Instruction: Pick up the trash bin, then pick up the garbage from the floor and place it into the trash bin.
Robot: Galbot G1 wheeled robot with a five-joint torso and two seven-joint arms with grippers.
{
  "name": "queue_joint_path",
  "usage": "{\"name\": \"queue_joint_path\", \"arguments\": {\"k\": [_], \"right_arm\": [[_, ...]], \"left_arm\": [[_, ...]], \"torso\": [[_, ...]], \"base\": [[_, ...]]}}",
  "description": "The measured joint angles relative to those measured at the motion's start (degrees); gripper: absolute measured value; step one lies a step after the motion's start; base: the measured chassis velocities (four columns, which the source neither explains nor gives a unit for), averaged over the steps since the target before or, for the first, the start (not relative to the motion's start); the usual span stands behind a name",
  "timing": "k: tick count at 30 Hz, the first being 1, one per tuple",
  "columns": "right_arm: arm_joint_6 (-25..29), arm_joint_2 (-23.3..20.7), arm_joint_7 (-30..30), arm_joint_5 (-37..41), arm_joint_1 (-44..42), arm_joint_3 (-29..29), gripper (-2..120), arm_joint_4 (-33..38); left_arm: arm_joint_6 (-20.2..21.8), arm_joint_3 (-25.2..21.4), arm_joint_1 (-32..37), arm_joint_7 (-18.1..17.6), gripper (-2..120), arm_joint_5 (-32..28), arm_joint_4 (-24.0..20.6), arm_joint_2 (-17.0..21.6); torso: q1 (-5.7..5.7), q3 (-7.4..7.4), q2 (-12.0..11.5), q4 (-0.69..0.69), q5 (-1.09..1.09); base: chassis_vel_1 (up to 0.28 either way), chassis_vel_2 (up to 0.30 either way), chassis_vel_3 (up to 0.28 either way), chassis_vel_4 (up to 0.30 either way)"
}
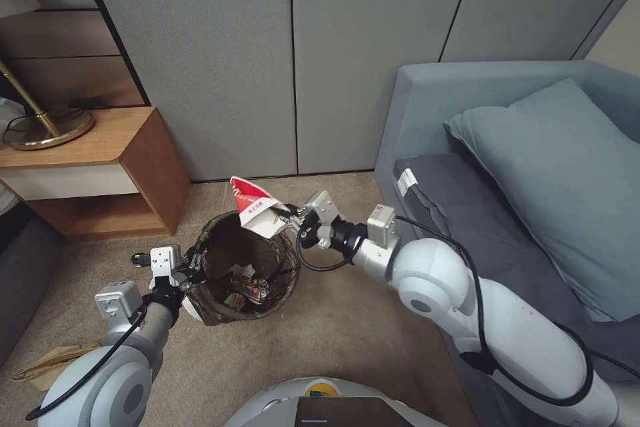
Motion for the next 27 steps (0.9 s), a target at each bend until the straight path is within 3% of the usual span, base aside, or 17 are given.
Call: {"name": "queue_joint_path", "arguments": {"k": [24, 27], "right_arm": [[-0.3, 2.5, 1.9, -5.9, -1.2, -9.1, 4, -6.3], [-0.5, 2.6, 2.7, -6.3, -1.4, -9.8, 15, -6.2]], "left_arm": [[-0.1, 0.0, -0.6, 0.1, 8, 0.0, 0.0, -0.2], [-0.1, 0.1, -0.7, 0.1, 8, 0.0, 0.0, -0.2]], "torso": [[0.0, 0.0, 0.0, 0.0, 0.01], [0.0, 0.0, 0.0, -0.01, 0.0]], "base": [[0.0, 0.0, 0.0, 0.0], [0.0, 0.0, 0.0, 0.0]]}}
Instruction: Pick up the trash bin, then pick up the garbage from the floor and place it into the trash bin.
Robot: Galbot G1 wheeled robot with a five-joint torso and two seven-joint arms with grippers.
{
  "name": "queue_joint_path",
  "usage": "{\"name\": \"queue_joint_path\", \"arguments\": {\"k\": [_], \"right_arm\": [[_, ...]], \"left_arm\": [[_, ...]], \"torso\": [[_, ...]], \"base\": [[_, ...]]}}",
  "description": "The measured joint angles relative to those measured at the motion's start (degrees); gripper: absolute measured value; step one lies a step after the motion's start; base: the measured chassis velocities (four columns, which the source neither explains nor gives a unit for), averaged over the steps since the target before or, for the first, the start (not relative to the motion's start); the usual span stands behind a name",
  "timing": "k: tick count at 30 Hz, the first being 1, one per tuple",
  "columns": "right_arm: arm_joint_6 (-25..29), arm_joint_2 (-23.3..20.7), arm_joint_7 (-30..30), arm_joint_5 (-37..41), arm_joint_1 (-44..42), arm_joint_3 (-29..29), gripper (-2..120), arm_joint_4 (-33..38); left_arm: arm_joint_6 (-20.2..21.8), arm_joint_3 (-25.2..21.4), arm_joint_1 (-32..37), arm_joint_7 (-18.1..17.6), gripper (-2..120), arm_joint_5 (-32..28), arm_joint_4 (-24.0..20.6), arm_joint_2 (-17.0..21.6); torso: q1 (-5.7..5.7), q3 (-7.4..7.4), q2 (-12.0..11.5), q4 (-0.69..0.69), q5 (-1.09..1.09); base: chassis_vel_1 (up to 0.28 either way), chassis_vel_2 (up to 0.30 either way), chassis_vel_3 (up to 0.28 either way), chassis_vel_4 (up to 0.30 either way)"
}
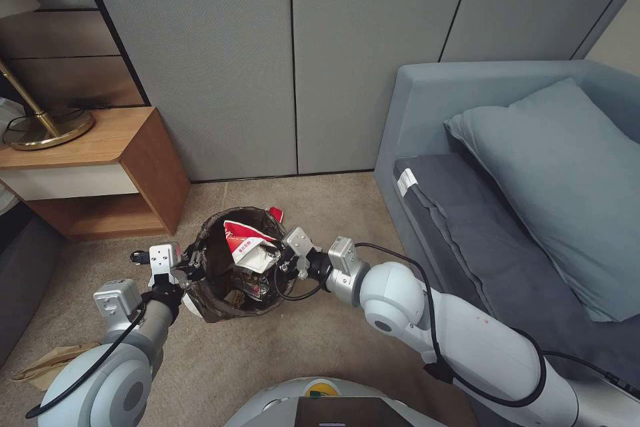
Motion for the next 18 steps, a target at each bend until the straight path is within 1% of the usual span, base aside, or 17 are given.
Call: {"name": "queue_joint_path", "arguments": {"k": [2, 3, 4, 5, 6, 8, 9, 10, 12, 13, 14, 15, 16, 17, 18], "right_arm": [[-0.1, 0.1, 0.4, -0.2, 0.0, -0.5, 24, 0.0], [-0.1, 0.1, 0.4, -0.2, 0.0, -0.5, 24, 0.0], [-0.1, 0.1, 0.5, -0.3, 0.0, -0.6, 28, 0.0], [-0.1, 0.2, 0.9, -0.4, 0.1, -0.9, 35, -0.1], [-0.1, 0.2, 0.9, -0.4, 0.1, -0.9, 35, -0.1], [-0.1, 0.1, 1.2, -0.4, 0.4, -1.0, 47, -0.2], [-0.1, 0.1, 1.2, -0.4, 0.5, -1.1, 49, -0.2], [-0.1, 0.1, 1.2, -0.4, 0.5, -1.1, 49, -0.2], [0.0, 0.1, 1.3, -0.4, 0.8, -1.1, 61, -0.5], [0.0, 0.1, 1.3, -0.4, 0.8, -1.1, 61, -0.5], [0.0, 0.0, 1.3, -0.5, 0.8, -1.1, 65, -0.6], [0.0, 0.0, 1.3, -0.5, 0.8, -1.1, 65, -0.6], [0.2, 0.0, 1.3, -0.5, 0.8, -0.9, 75, -0.7], [0.2, 0.0, 1.3, -0.5, 0.8, -0.9, 75, -0.7], [0.2, 0.0, 1.3, -0.5, 0.8, -0.9, 77, -0.7]], "left_arm": [[0.0, 0.1, 0.0, 0.0, 8, 0.0, 0.0, 0.0], [0.0, 0.1, 0.0, 0.0, 8, 0.0, 0.0, 0.0], [0.0, 0.1, 0.0, 0.0, 8, 0.0, 0.0, 0.0], [0.0, 0.0, 0.0, 0.0, 8, 0.0, 0.0, 0.0], [0.0, 0.0, 0.0, 0.0, 8, 0.0, 0.0, 0.0], [0.0, 0.0, 0.0, 0.1, 8, 0.0, 0.0, 0.0], [0.0, 0.0, 0.0, 0.0, 8, 0.0, 0.0, 0.0], [0.0, 0.0, 0.0, 0.0, 8, 0.0, 0.0, 0.0], [0.0, 0.0, -0.1, 0.1, 8, 0.0, 0.0, -0.1], [0.0, 0.0, -0.1, 0.1, 8, 0.0, 0.0, -0.1], [0.0, 0.0, -0.1, 0.1, 8, 0.0, 0.0, -0.1], [0.0, 0.0, -0.1, 0.1, 8, 0.0, 0.0, -0.1], [0.0, 0.0, -0.1, 0.1, 8, 0.0, 0.0, -0.1], [0.0, 0.0, -0.1, 0.1, 8, 0.0, 0.0, -0.1], [0.0, 0.0, -0.1, 0.1, 8, 0.0, 0.0, -0.1]], "torso": [[0.0, 0.0, 0.0, 0.0, 0.0], [0.0, 0.0, 0.0, 0.0, 0.0], [0.0, 0.0, 0.0, 0.0, 0.0], [0.0, 0.0, 0.0, 0.01, 0.0], [0.0, 0.0, 0.0, 0.01, 0.0], [0.0, 0.0, 0.0, 0.01, 0.0], [0.0, 0.0, 0.0, 0.01, 0.0], [0.0, 0.0, 0.0, 0.01, 0.0], [0.0, 0.0, 0.0, 0.01, 0.0], [0.0, 0.0, 0.0, 0.01, 0.0], [0.0, 0.0, 0.0, 0.01, 0.0], [0.0, 0.0, 0.0, 0.01, 0.0], [0.0, 0.0, 0.0, 0.01, 0.0], [0.0, 0.0, 0.0, 0.01, 0.0], [0.0, 0.0, 0.0, 0.0, 0.0]], "base": [[0.0, 0.0, 0.0, 0.0], [0.0, 0.0, 0.0, 0.0], [0.0, 0.0, 0.0, 0.0], [0.0, 0.0, 0.0, 0.0], [0.0, 0.0, 0.0, 0.0], [0.0, 0.0, 0.0, 0.0], [0.0, 0.0, 0.0, 0.0], [0.0, 0.0, 0.0, 0.0], [0.0, 0.0, 0.0, 0.0], [0.0, 0.0, 0.0, 0.0], [0.0, 0.0, 0.0, 0.0], [0.0, 0.0, 0.0, 0.0], [0.0, 0.0, 0.0, 0.0], [0.0, 0.0, 0.0, 0.0], [0.0, 0.0, 0.0, 0.0]]}}
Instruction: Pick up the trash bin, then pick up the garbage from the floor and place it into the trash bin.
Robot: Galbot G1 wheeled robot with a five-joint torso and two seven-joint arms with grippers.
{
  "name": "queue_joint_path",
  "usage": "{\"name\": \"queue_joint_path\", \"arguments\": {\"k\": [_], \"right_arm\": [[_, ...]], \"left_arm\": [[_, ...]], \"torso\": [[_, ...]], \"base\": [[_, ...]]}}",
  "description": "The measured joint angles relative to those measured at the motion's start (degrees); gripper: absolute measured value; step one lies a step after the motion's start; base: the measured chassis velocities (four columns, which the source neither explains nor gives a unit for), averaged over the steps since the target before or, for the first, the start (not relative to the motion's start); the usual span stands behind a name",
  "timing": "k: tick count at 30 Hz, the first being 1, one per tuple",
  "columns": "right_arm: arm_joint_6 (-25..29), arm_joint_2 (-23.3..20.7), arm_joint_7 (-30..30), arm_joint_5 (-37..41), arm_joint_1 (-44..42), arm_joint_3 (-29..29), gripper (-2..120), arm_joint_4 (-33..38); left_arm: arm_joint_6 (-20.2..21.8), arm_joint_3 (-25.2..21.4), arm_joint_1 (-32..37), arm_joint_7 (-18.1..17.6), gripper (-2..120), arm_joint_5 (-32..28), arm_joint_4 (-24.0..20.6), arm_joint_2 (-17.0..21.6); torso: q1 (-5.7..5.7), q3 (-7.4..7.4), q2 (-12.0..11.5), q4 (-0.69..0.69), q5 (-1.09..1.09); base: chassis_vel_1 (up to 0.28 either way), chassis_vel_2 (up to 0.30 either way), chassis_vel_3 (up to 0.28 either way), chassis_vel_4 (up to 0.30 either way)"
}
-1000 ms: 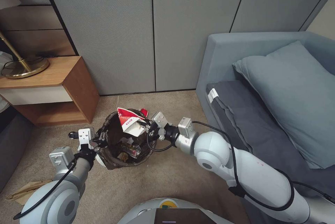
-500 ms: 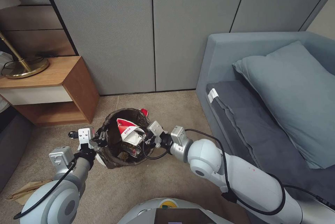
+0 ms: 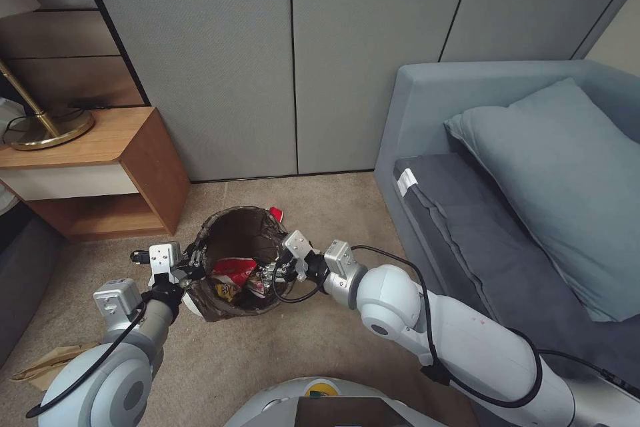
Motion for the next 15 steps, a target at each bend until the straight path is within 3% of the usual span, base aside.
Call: {"name": "queue_joint_path", "arguments": {"k": [4, 13, 15], "right_arm": [[0.2, -0.1, 0.0, 0.2, -0.3, 0.9, 96, 0.7], [2.8, -2.2, -0.5, 2.0, -4.6, 9.1, 100, 5.8], [7.1, -3.4, -0.5, 1.6, -6.6, 11.7, 100, 6.8]], "left_arm": [[0.0, 0.0, 0.0, 0.0, 8, 0.0, 0.0, 0.0], [0.0, -0.2, 0.2, 0.0, 8, 0.0, 0.0, 0.1], [0.0, -0.2, 0.4, -0.2, 8, 0.0, 0.0, 0.1]], "torso": [[0.0, 0.0, 0.0, 0.0, 0.0], [0.0, 0.0, 0.0, 0.0, 0.01], [0.0, 0.0, 0.0, -0.01, 0.01]], "base": [[0.0, 0.0, 0.0, 0.0], [0.0, 0.0, 0.0, 0.0], [0.0, 0.0, 0.0, 0.0]]}}
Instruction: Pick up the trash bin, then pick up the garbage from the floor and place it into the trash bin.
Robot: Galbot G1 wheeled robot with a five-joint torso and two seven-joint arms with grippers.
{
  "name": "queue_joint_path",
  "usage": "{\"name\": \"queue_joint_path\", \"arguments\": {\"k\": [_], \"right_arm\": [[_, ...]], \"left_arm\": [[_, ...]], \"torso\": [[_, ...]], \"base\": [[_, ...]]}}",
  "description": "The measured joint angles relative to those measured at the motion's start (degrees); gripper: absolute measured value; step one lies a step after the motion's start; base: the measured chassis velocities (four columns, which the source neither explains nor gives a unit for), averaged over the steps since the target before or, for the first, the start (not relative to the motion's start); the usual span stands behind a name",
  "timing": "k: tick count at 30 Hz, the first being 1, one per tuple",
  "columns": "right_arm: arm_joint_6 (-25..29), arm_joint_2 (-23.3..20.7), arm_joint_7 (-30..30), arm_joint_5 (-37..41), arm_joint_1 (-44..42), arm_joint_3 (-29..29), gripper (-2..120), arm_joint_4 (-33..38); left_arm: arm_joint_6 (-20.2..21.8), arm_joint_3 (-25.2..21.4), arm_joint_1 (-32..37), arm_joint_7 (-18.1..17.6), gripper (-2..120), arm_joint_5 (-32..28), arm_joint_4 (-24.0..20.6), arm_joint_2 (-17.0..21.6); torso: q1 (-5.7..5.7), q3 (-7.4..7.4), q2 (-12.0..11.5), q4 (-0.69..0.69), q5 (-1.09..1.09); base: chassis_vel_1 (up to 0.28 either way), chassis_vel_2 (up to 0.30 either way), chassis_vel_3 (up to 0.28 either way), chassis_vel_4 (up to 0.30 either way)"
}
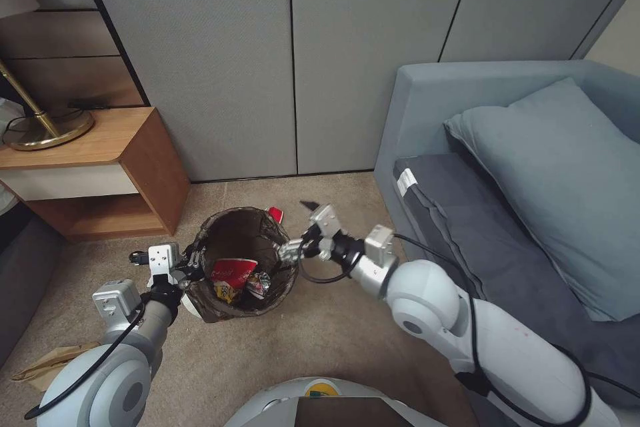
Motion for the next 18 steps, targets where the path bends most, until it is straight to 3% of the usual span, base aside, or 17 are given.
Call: {"name": "queue_joint_path", "arguments": {"k": [2, 4, 6, 9, 10, 12, 14, 15, 18], "right_arm": [[1.0, -0.2, 0.0, -0.2, -0.4, 0.4, 100, 0.1], [6.8, -0.7, 0.8, -2.8, -3.6, 5.7, 100, 0.2], [8.2, -0.6, 1.0, -4.0, -5.3, 8.5, 100, 0.2], [12.2, 1.1, 0.6, -8.7, -15.1, 21.6, 100, 0.7], [12.2, 1.1, 0.6, -8.7, -15.1, 21.6, 100, 0.7], [16.4, 3.1, 0.0, -11.7, -23.4, 29.8, 100, 1.2], [17.3, 3.8, 0.0, -12.3, -25.5, 31.8, 100, 1.5], [19.7, 6.5, 0.2, -14.8, -30.6, 36.5, 100, 2.1], [22.4, 10.2, 0.2, -19.7, -34.7, 40.0, 100, 2.3]], "left_arm": [[0.0, 0.0, 0.0, 0.0, 8, 0.0, 0.0, 0.0], [0.0, -0.2, 0.1, -0.3, 8, -0.1, 0.0, 0.2], [0.0, -0.4, 0.1, -0.3, 8, -0.1, 0.0, 0.3], [0.0, -0.6, 0.3, -0.4, 8, 0.1, 0.0, 0.2], [0.0, -0.6, 0.3, -0.4, 8, 0.1, 0.0, 0.2], [0.0, -0.4, 0.3, -0.5, 8, 0.3, 0.0, 0.2], [0.0, -0.3, 0.2, -0.5, 8, 0.3, 0.0, 0.2], [0.0, -0.2, 0.1, -0.6, 8, 0.3, 0.0, 0.2], [0.2, -0.1, 0.2, -0.6, 8, 0.3, 0.0, 0.3]], "torso": [[0.0, 0.0, 0.0, -0.01, 0.0], [0.0, 0.0, 0.0, 0.01, 0.0], [0.0, 0.0, 0.0, 0.02, 0.0], [0.0, 0.0, 0.0, 0.01, 0.01], [0.0, 0.0, 0.0, 0.01, 0.01], [0.0, 0.0, 0.0, 0.01, 0.01], [0.0, 0.0, 0.0, -0.02, 0.01], [0.0, -0.01, 0.0, -0.01, 0.01], [0.0, 0.0, 0.0, 0.01, 0.0]], "base": [[0.0, 0.0, 0.0, 0.0], [0.0, 0.0, 0.0, 0.0], [0.0, 0.0, 0.0, 0.0], [0.0, 0.0, 0.0, 0.0], [0.0, 0.0, 0.0, 0.0], [0.0, 0.0, 0.0, 0.0], [0.0, 0.0, 0.0, 0.0], [0.0, 0.0, 0.0, 0.0], [0.0, 0.0, 0.0, 0.0]]}}
